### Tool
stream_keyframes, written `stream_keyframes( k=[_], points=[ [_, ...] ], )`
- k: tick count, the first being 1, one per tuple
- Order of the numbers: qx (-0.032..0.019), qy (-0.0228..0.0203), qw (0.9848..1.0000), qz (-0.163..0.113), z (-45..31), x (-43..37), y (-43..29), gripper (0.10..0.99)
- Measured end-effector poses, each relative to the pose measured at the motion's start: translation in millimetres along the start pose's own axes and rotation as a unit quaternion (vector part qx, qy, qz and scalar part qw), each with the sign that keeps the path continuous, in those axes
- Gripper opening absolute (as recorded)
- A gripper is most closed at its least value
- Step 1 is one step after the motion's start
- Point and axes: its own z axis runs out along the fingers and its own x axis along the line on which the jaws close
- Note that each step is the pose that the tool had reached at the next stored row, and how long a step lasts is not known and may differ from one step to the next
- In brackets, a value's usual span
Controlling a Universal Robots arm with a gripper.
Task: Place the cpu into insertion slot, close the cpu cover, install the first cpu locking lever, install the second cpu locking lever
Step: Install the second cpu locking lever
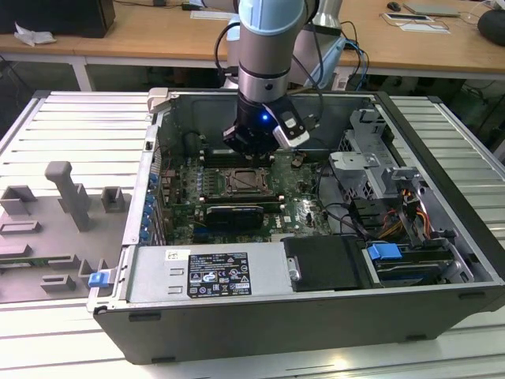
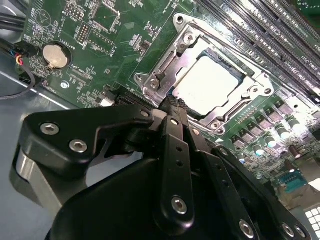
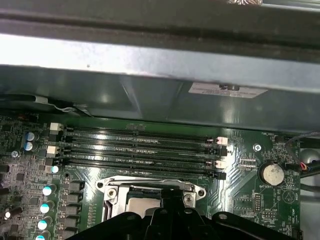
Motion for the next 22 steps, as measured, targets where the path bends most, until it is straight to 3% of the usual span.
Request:
stream_keyframes(
  k=[22],
  points=[
    [0.0, 0.0, 1.0, 0.0, -0.9, 0.5, -6.8, 0.106]
  ],
)
